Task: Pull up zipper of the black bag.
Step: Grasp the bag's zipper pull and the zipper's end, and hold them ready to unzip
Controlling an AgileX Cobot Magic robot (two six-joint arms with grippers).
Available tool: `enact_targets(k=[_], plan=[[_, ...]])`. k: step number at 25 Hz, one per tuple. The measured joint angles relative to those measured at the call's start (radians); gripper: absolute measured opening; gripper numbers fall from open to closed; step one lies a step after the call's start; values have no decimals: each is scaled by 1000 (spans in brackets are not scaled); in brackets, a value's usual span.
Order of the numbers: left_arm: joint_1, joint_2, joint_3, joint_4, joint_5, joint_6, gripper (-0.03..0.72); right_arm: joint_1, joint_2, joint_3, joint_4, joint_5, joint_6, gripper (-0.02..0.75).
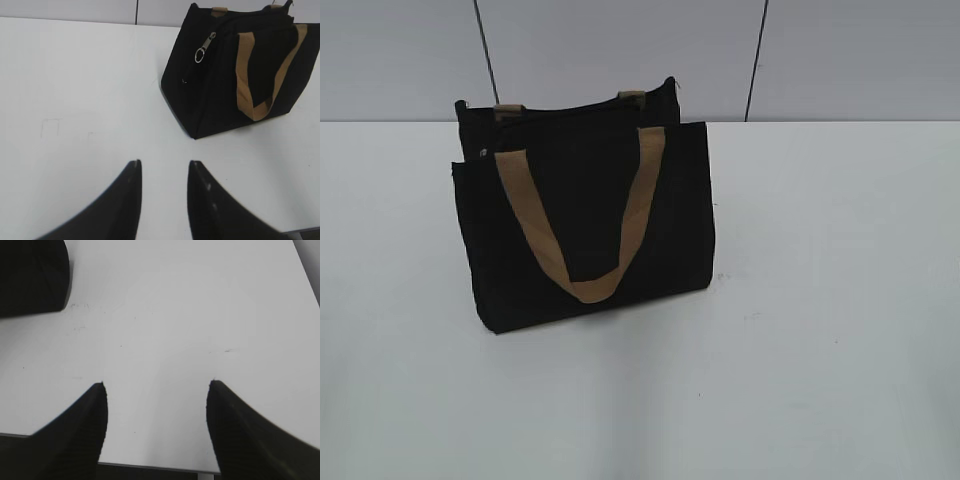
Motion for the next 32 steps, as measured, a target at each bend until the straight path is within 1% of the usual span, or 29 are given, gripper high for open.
enact_targets(k=[32], plan=[[0, 0, 0, 0, 0, 0, 239, 0, 0, 0, 0, 0, 0, 486]])
